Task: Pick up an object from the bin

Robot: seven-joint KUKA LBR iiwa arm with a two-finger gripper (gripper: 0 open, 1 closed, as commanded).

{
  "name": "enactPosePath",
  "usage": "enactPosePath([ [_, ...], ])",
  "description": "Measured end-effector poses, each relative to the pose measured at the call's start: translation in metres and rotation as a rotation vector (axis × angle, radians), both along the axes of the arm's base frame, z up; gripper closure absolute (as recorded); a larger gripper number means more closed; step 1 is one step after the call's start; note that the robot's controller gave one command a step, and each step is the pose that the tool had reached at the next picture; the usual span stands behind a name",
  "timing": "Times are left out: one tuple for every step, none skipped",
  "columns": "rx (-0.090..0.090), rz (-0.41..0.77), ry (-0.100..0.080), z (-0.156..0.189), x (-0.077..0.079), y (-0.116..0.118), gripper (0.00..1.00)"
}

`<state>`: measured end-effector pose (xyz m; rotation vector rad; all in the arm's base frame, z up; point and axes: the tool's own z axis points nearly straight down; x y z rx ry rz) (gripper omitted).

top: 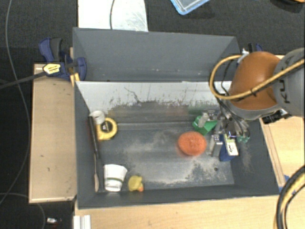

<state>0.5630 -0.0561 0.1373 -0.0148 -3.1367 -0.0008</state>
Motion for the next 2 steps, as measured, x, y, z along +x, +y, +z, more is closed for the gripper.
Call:
enactPosePath([
  [-0.001,0.002,-0.008,0.004,0.002,0.000,0.00],
  [-0.001,0.080,-0.011,-0.033,0.017,0.012,0.00],
])
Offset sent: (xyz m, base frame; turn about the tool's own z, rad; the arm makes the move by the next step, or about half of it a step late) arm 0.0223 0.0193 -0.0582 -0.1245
